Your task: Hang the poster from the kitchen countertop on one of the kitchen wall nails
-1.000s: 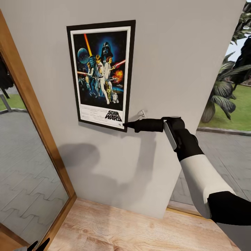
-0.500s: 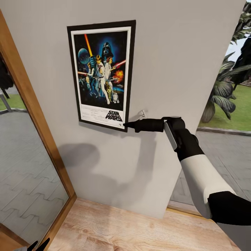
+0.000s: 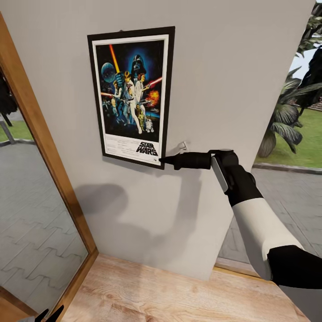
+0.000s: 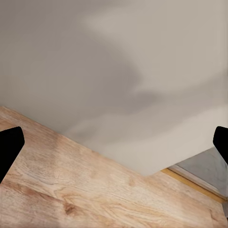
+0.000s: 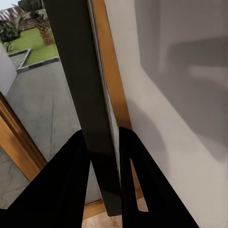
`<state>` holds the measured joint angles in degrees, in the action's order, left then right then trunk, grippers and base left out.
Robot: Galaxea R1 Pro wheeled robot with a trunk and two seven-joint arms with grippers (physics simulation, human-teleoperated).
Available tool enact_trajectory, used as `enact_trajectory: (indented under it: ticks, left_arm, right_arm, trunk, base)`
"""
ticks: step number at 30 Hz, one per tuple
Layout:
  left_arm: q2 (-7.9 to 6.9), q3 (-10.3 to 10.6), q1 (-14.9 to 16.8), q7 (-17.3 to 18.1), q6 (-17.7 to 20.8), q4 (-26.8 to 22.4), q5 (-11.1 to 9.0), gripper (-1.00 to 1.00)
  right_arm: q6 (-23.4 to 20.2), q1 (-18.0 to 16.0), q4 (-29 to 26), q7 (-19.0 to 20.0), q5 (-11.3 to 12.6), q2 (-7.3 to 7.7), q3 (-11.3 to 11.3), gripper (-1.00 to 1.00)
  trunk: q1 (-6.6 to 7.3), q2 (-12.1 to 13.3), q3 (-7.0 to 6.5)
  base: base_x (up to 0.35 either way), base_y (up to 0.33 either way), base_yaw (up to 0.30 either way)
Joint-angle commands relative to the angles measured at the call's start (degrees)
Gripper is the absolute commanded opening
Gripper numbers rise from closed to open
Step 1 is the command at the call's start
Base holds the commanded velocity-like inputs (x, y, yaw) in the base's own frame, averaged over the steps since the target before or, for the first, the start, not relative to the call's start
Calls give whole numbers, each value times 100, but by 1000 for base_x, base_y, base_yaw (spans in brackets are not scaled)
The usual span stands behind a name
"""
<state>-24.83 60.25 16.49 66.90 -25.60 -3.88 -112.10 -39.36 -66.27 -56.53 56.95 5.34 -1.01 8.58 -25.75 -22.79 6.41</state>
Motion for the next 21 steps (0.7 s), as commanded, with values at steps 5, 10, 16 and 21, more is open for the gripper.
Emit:
enact_trajectory:
  ticks: [5,10,16,21]
  left_arm:
    - [-4,48,4,7,-24,-8,-49,100]
    - [-5,48,4,7,-24,-8,-49,100]
    - [-5,45,4,7,-24,-8,-49,100]
    - [-8,41,4,7,-24,-8,-49,100]
  right_arm:
    - [-62,-20,1,-16,56,-4,3,-100]
    - [-58,-28,1,-17,56,-4,3,-100]
    - [-62,-143,1,-14,55,-8,3,-100]
    - [-63,-236,64,-10,55,-24,5,-100]
  trunk:
    - [-4,-13,13]
    - [-4,-13,13]
    - [-4,-13,13]
    - [-4,-13,13]
  base:
    - [0,0,0]
    - [0,0,0]
    - [0,0,0]
    - [0,0,0]
